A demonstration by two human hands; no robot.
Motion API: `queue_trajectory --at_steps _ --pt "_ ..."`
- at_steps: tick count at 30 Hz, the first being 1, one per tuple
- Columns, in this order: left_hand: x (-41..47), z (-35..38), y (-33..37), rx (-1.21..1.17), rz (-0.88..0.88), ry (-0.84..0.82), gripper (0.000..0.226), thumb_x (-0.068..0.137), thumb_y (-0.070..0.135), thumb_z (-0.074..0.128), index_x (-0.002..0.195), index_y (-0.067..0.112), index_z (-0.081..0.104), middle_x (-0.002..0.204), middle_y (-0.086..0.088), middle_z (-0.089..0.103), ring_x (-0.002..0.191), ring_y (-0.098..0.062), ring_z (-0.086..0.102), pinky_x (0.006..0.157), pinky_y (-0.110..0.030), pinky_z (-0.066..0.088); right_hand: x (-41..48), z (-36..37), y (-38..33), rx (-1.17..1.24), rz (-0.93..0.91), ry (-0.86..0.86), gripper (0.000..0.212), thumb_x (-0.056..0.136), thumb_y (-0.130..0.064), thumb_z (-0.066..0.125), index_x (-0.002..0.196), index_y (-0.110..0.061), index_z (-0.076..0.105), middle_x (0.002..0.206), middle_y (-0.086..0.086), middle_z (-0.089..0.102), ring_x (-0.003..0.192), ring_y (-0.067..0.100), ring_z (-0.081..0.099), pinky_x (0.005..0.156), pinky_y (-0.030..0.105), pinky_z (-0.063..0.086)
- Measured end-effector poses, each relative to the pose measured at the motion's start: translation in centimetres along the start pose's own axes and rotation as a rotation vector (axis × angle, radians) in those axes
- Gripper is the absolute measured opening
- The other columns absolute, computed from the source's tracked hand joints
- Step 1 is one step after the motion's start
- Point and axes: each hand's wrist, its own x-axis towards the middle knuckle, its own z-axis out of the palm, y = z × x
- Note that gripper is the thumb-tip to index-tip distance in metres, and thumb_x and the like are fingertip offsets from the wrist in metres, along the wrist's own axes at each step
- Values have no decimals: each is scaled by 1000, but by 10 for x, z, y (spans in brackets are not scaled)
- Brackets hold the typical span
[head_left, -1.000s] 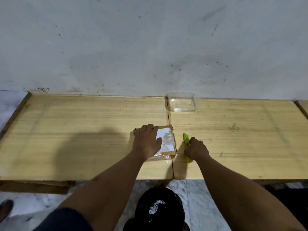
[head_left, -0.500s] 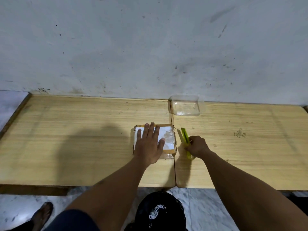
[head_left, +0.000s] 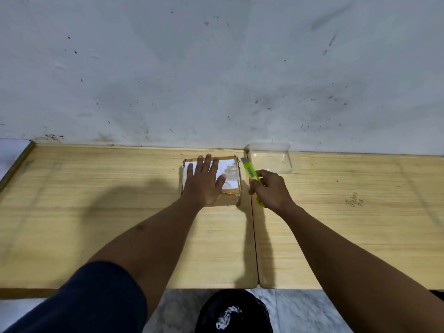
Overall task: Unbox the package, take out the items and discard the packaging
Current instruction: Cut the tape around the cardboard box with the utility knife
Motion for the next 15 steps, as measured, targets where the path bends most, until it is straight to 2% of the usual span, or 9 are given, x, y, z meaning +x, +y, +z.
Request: queue_trajectory --at_steps 2,8,15 --pt "-1 1 1 -6 -5 17 62 103 48 21 157 19 9 165 -5 3 152 -26 -3 122 -51 4 2 1 -4 -4 12 -15 22 94 -16 56 113 -10 65 76 12 74 46 -1 58 53 24 45" --pt "-1 4 2 -15 -8 25 63 103 50 20 157 20 7 166 -5 1 152 -25 -5 122 -50 2 3 5 -5 -81 55 -34 29 93 -17 55 119 -8 64 77 11 72 40 1 55 39 16 38" --pt "-1 5 2 -11 -12 32 64 102 50 19 157 20 7 166 -5 1 152 -26 -5 121 -51 1 3 9 -5 -147 -1 -13 28 91 -18 56 115 -10 67 80 9 68 65 20 64 59 24 45"
